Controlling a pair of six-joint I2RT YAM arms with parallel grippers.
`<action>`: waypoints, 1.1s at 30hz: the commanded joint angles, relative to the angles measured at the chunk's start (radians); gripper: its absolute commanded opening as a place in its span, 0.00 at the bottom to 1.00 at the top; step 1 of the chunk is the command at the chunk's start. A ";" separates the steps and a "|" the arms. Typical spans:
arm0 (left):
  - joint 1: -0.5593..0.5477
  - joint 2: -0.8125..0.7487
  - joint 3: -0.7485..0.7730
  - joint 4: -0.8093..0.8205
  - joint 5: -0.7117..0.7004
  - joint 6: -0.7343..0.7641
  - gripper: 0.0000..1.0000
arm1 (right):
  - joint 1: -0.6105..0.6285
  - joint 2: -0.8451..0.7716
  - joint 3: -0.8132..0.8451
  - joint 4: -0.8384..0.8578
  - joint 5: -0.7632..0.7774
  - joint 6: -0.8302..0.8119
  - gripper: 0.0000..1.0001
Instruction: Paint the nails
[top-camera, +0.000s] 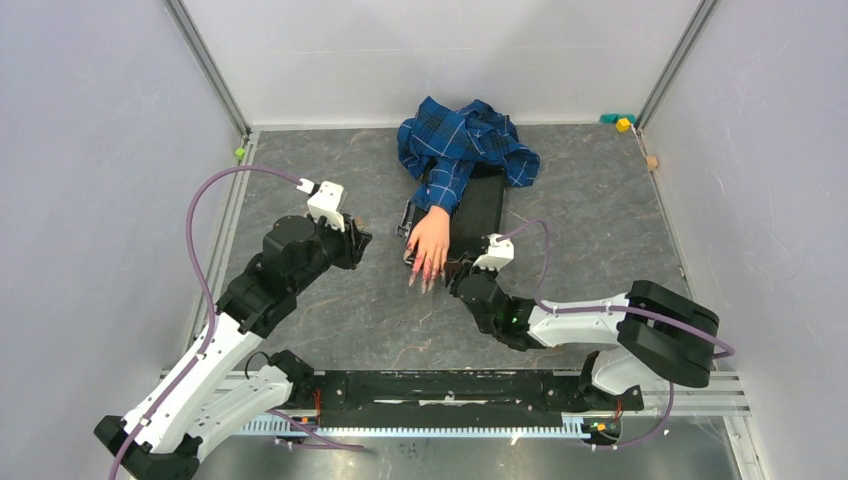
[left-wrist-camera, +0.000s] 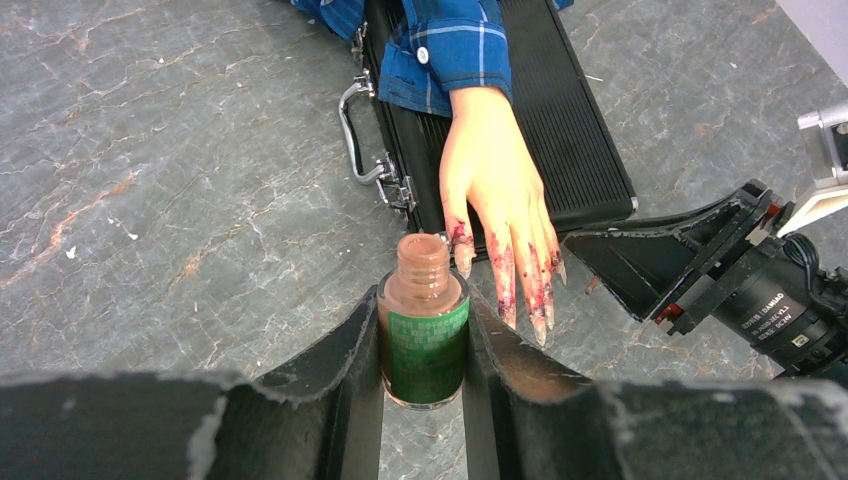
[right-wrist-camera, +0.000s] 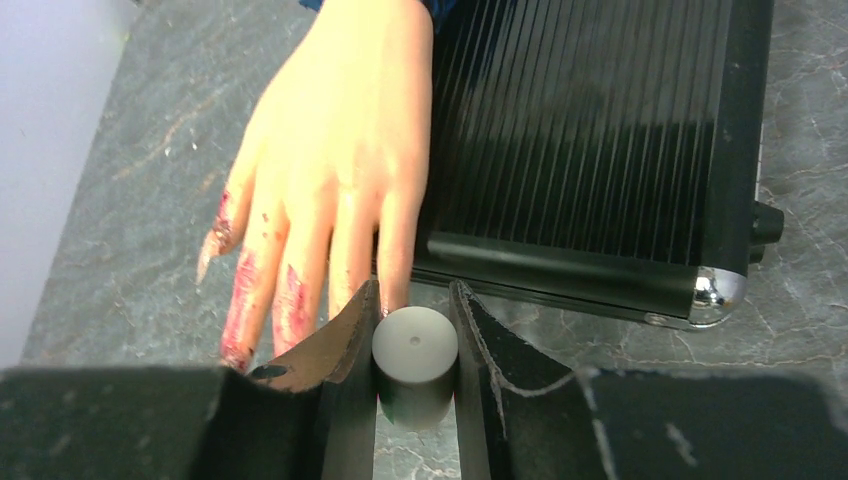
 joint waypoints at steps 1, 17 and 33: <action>0.007 -0.005 0.000 0.019 -0.002 0.041 0.02 | 0.013 0.010 0.052 0.049 0.109 0.054 0.00; 0.012 0.000 0.002 0.021 0.014 0.043 0.02 | 0.021 0.048 0.081 0.026 0.162 0.115 0.00; 0.015 0.001 0.001 0.021 0.025 0.043 0.02 | 0.026 0.099 0.121 -0.025 0.173 0.158 0.00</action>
